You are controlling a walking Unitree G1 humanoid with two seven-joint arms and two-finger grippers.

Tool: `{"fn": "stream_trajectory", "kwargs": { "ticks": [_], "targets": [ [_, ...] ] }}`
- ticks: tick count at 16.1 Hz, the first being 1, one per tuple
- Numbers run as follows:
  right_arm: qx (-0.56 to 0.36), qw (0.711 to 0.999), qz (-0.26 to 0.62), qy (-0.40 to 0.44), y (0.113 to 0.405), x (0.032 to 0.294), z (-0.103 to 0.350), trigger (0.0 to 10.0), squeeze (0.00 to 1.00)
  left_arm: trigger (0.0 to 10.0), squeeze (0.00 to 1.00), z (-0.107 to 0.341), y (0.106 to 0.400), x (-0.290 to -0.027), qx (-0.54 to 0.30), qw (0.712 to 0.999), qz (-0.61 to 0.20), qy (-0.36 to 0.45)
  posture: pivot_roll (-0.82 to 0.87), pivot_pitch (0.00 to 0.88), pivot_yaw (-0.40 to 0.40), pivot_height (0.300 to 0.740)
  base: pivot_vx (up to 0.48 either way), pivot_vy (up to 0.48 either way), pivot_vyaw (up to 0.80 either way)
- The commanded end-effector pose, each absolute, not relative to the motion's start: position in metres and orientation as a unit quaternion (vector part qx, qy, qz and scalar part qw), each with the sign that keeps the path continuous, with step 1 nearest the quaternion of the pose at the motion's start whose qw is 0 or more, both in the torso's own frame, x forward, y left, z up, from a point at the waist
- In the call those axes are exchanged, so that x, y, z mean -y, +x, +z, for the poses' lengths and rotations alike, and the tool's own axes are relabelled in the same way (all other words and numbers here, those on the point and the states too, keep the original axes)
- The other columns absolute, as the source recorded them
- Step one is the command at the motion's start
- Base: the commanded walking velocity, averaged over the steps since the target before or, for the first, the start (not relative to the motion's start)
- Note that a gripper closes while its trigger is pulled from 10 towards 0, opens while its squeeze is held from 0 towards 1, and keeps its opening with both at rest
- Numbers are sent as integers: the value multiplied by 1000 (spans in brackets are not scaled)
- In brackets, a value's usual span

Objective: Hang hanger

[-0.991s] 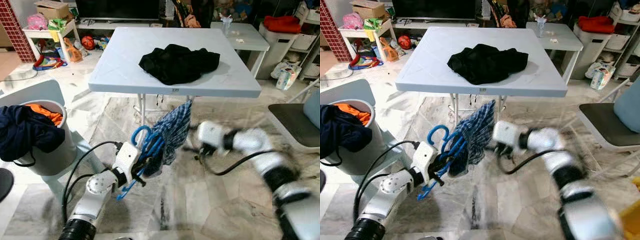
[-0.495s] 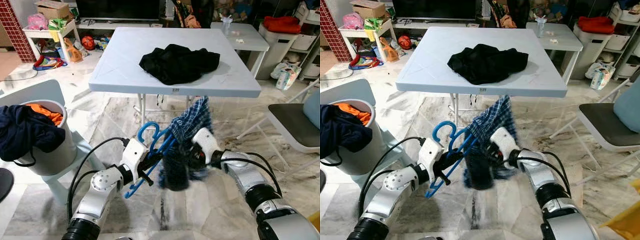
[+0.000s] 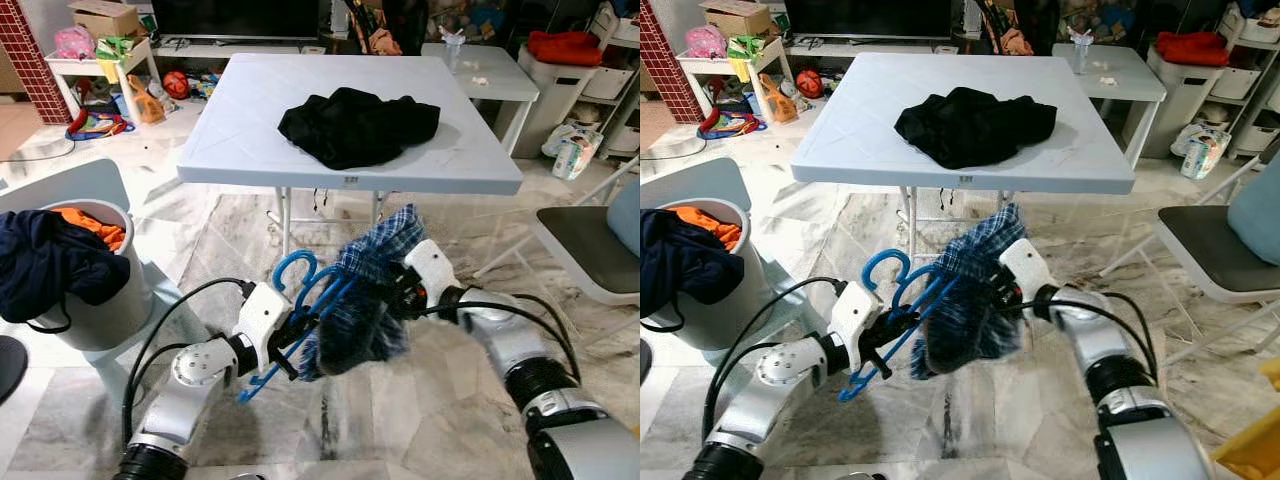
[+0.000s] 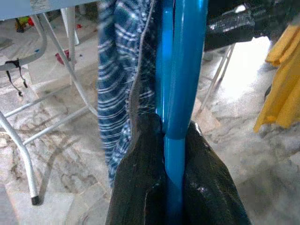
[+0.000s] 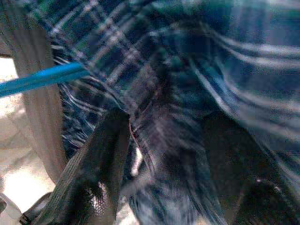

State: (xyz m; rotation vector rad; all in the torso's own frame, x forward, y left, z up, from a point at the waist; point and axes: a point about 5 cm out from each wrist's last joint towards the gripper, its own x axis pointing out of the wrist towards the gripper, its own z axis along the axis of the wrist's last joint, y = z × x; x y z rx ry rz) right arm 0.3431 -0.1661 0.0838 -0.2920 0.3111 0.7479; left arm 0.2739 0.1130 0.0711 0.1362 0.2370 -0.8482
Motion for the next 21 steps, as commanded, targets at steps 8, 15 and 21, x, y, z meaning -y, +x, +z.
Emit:
{"fn": "stream_trajectory", "kwargs": {
  "ticks": [8,15,21],
  "targets": [
    [-70,969,219,-88,375,175,128,0,0,0,0,71,274,-110,-128,888,-430,101,-48,0,-10,740,0,0,0],
    [-4,986,159,-58,390,175,162,0,0,0,0,65,276,-114,-142,886,-425,121,-57,0,0,740,0,0,0],
    [10,992,100,-72,396,178,170,0,0,0,0,66,255,-110,-144,850,-485,144,-57,0,-2,740,0,0,0]
  ]
}}
